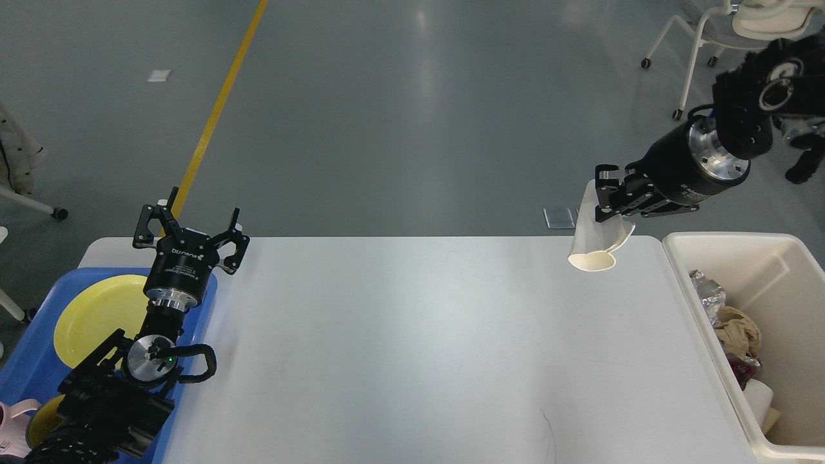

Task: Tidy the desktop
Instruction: 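Carry the paper cup over the white bin and release it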

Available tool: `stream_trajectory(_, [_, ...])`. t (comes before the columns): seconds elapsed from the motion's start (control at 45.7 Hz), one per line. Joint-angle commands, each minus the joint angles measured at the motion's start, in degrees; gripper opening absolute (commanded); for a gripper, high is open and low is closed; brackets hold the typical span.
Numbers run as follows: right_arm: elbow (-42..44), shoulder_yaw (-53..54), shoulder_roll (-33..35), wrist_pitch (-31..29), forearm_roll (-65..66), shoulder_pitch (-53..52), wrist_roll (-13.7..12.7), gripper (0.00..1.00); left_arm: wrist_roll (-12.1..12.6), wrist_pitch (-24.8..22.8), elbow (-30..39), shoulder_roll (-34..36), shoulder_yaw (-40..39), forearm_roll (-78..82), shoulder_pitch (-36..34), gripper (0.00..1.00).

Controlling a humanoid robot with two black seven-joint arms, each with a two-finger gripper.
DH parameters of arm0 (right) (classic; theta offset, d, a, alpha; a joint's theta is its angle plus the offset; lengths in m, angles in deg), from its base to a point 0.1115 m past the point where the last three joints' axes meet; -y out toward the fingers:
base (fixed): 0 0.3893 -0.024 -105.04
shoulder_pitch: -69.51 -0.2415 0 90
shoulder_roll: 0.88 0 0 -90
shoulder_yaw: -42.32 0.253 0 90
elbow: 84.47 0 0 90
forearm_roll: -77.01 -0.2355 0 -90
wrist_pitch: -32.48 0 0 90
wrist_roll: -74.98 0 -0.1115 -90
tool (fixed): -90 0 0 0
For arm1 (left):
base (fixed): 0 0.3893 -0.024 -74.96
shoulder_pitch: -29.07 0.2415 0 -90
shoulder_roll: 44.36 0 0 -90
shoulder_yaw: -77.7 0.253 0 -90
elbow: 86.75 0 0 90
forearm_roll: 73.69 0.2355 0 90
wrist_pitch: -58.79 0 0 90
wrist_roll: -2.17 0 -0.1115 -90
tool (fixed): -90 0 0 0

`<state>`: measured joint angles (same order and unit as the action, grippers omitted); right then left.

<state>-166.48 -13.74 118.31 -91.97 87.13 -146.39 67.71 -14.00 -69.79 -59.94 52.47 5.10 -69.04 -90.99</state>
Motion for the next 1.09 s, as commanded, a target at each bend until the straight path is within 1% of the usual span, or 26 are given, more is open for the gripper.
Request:
stream_trajectory(0.0, [-4.7, 0.3, -3.2, -3.1, 0.0, -6.8, 0.0, 0.0, 0.0, 0.0, 0.0, 0.0, 0.0, 0.0, 0.0, 0.97])
stream_trajectory(0.131, [-7.2, 0.5, -4.1, -2.7, -0.1, -8.6, 0.0, 0.0, 0.0, 0.0, 0.0, 0.0, 0.0, 0.0, 0.0, 0.97])
stream_trajectory(0.241, [-6.5, -1.5, -3.4, -2.0, 0.2, -5.8, 0.0, 0.0, 0.0, 0.0, 0.0, 0.0, 0.0, 0.0, 0.0, 0.97])
stream_trajectory(0.306, [-4.7, -4.6, -2.1, -1.4, 0.7, -2.4, 0.0, 0.0, 0.0, 0.0, 0.0, -0.1, 0.0, 0.0, 0.0, 0.97])
stream_trajectory(0.438, [1.4, -8.9, 2.9, 1.7, 1.2, 4.8, 0.1, 0.0, 0.0, 0.0, 0.0, 0.0, 0.0, 0.0, 0.0, 0.97])
stream_trajectory(0.547, [8.6, -8.9, 7.8, 5.0, 3.1, 13.8, 0.1, 0.0, 0.0, 0.0, 0.0, -0.1, 0.0, 0.0, 0.0, 0.97])
stream_trajectory(0.613, [14.6, -8.0, 10.3, 7.5, 5.2, 19.5, 0.1, 0.0, 0.0, 0.0, 0.0, 0.0, 0.0, 0.0, 0.0, 0.97])
stream_trajectory(0.679, [21.4, -6.7, 11.8, 11.3, 6.0, 26.6, 0.1, 0.0, 0.0, 0.0, 0.0, 0.0, 0.0, 0.0, 0.0, 0.97])
stream_trajectory(0.941, [45.7, 3.8, 10.8, 29.2, 5.3, 52.2, 0.1, 0.0, 0.0, 0.0, 0.0, 0.0, 0.0, 0.0, 0.0, 0.97])
stream_trajectory(1.029, [54.2, 7.5, 7.8, 34.3, 5.3, 60.1, 0.1, 0.0, 0.0, 0.0, 0.0, 0.0, 0.0, 0.0, 0.0, 0.97])
stream_trajectory(1.073, [57.9, 9.3, 5.9, 35.9, 5.3, 63.2, 0.1, 0.0, 0.0, 0.0, 0.0, -0.1, 0.0, 0.0, 0.0, 0.97])
